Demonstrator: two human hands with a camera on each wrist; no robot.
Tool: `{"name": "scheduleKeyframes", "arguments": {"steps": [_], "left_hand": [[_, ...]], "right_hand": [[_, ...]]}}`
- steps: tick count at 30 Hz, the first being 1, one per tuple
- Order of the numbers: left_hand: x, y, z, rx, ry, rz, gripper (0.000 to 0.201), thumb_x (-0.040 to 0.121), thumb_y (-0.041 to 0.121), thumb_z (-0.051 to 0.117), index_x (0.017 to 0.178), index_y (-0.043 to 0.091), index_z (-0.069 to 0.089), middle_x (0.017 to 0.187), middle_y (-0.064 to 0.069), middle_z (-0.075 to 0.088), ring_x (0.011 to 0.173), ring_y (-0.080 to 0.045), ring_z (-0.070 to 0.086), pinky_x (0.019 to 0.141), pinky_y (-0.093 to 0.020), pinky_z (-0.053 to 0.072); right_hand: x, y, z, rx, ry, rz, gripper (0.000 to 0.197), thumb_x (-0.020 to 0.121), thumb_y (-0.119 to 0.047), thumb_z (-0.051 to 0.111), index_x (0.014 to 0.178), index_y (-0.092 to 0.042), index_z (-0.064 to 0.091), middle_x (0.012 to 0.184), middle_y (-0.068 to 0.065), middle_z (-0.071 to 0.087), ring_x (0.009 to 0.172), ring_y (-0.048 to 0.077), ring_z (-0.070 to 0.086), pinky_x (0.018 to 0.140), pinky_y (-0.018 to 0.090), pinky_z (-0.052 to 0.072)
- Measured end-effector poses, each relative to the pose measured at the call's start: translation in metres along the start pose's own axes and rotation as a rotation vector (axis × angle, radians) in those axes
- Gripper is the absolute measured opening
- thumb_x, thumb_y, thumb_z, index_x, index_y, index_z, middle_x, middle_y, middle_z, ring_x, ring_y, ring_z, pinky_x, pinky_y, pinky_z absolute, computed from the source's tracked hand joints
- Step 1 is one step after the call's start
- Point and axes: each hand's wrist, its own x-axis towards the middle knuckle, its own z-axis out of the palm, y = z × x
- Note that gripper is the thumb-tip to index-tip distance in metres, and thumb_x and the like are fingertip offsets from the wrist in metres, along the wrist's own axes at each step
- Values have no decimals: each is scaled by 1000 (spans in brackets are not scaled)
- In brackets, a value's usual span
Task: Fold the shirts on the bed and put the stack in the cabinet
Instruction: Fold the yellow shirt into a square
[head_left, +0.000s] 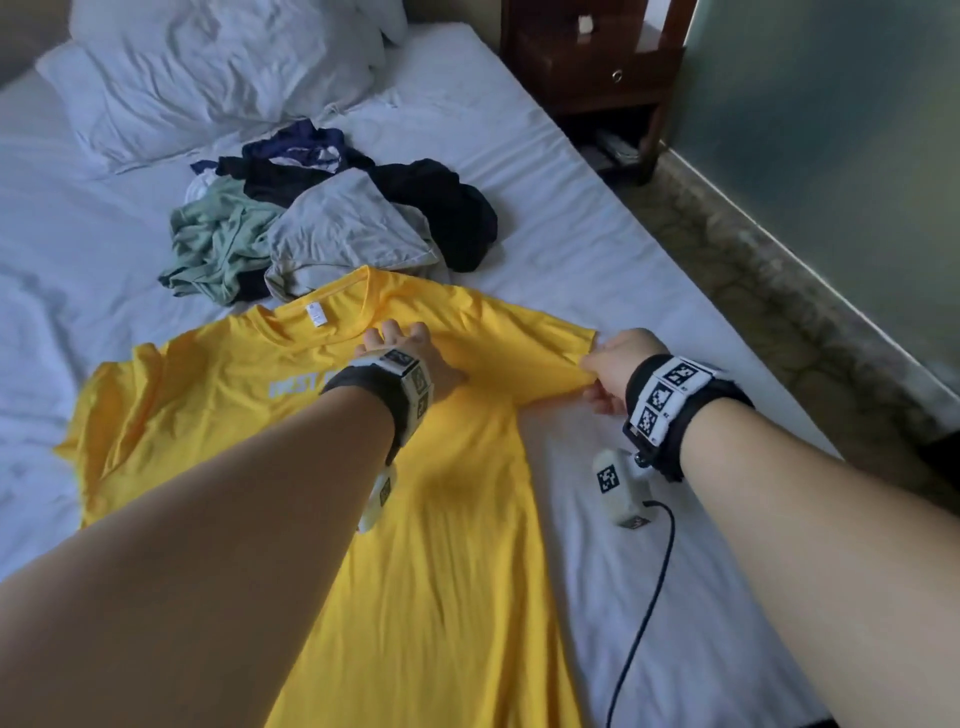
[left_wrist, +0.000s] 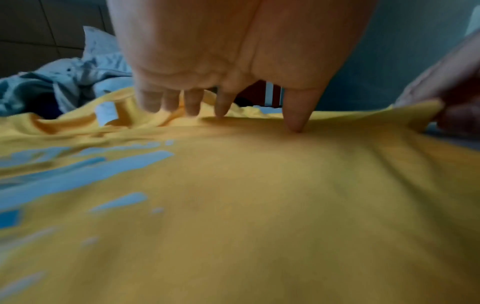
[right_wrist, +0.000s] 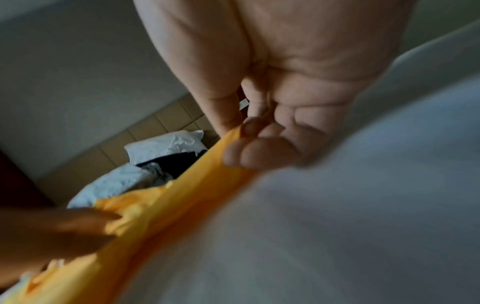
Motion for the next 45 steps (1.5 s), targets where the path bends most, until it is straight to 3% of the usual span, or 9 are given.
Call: {"name": "scheduleKeyframes", "arguments": {"steps": [5, 11, 16, 27, 31, 34, 38, 41, 45], "left_hand": [[12, 26, 17, -106, -120, 94, 116, 74, 88, 55, 160, 42, -9, 170, 0, -15, 154, -40, -15, 123, -62, 7], [28, 19, 46, -113, -216, 89, 132, 58, 102, 47, 153, 46, -26, 164, 5, -34, 151, -37, -29, 121, -65, -5], [29, 20, 48, -81, -201, 98, 136, 53, 105, 45, 153, 46, -27, 164, 4, -34, 152, -38, -27, 119, -65, -7], [41, 38, -5, 64, -257, 93, 149, 35, 104, 58, 152, 55, -19, 162, -9, -36, 150, -57, 0, 116, -71, 24], [27, 24, -21, -343, -100, 98, 114, 63, 100, 46, 159, 49, 13, 169, -10, 13, 150, -44, 25, 115, -60, 34], [15, 3, -28, -1116, -75, -11, 94, 85, 88, 37, 149, 20, 48, 129, -13, 66, 115, -33, 66, 98, -49, 55], [5, -24, -7, -1749, -450, -135, 102, 76, 89, 51, 144, 13, 51, 134, -20, 63, 118, -42, 64, 102, -60, 50], [4, -31, 14, -1760, -335, -338, 77, 85, 49, 78, 143, 6, 51, 128, -22, 65, 110, -44, 67, 95, -61, 54], [3, -39, 17, -1731, -194, -389, 26, 93, 15, 71, 112, -1, 64, 99, -22, 73, 86, -40, 73, 73, -55, 62]], "right_hand": [[4, 0, -4, -134, 8, 29, 26, 74, -26, 67, 88, -4, 65, 62, 14, 69, 60, 35, 71, 68, 50, 61], [44, -16, 1, -483, 180, -127, 55, 79, -44, 63, 126, -14, 59, 127, 16, 57, 103, 38, 63, 91, 40, 54], [70, -35, 10, -589, 138, -189, 17, 93, -21, 56, 94, -5, 63, 97, 16, 63, 88, 35, 58, 71, 33, 43], [38, -40, -12, -300, 247, -274, 13, 104, -20, 42, 114, -12, 45, 89, 3, 51, 70, 26, 57, 40, 26, 39], [11, -70, 3, -240, 215, -388, 15, 99, -27, 48, 110, -17, 50, 90, 6, 64, 63, 31, 67, 58, 41, 59], [-22, -98, 32, -246, 124, -499, 13, 99, -30, 50, 108, -20, 51, 85, 5, 68, 52, 26, 68, 48, 32, 56], [-58, -110, 75, -201, -191, -548, 18, 103, -35, 45, 113, -24, 56, 94, 2, 68, 61, 23, 73, 41, 29, 48], [-59, -85, 80, -296, -156, -446, 25, 102, -26, 43, 122, -23, 58, 95, 4, 69, 60, 23, 69, 40, 24, 39], [-55, -45, 83, -625, -242, -391, 50, 97, -33, 56, 146, -29, 46, 102, 3, 72, 67, 23, 72, 59, 36, 60]]}}
